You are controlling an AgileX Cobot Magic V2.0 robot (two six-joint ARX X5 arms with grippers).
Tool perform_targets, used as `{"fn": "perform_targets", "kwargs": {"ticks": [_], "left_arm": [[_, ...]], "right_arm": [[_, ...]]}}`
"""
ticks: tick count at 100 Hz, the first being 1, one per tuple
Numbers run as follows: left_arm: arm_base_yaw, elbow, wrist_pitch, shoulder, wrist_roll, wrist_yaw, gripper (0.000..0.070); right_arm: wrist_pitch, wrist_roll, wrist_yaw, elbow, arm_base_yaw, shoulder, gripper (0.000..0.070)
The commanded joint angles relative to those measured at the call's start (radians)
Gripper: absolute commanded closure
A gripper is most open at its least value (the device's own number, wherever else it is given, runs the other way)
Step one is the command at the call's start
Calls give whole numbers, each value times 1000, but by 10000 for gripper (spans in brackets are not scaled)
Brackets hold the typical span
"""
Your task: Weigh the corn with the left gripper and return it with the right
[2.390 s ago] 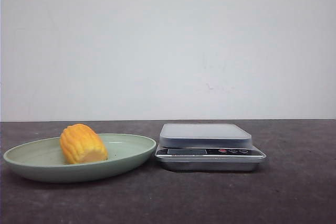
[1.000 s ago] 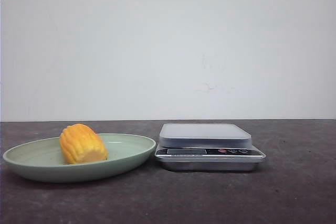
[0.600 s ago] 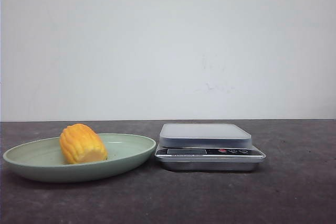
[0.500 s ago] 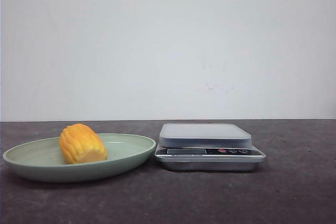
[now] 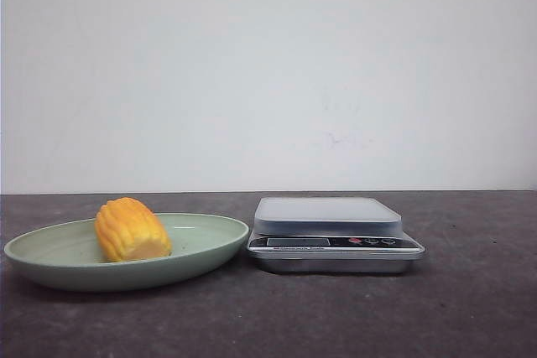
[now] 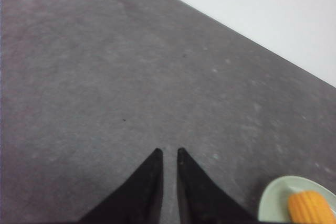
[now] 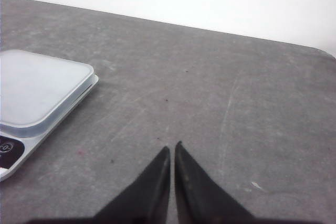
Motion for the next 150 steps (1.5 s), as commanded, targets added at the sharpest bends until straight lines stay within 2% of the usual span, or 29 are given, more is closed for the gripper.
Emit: {"fn": "perform_targets", "kwargs": {"ticks": [1,13,34,42,53,77,88,113,128,150], "left_arm": [[3,-27,39,-27,18,-10,700],[5,-104,163,-50,142,6,700],[9,-219,392,-50,367,140,700],[10,-268,452,-50,417,158,700],[21,-335,524,-50,422,165,700],[41,-437,622,-50,414,250,700],[41,-469,616,-50,415,253,700],[42,-469,600,-51,472,259,700],[43,-469,595,-51,502,310,700],[44,-469,597,-51,494,316,700]], "right_arm": [[11,11,-1,-2,4,0,693],[11,11,-1,-2,4,0,693],[12,11,3,-2,4,0,693],[11,11,3,-2,4,0,693],[11,11,3,-2,4,0,693],[11,11,3,-2,4,0,693],[11,11,3,-2,4,0,693],[11,11,3,-2,4,0,693],[11,11,3,-2,4,0,693],[11,11,3,-2,4,0,693]]}}
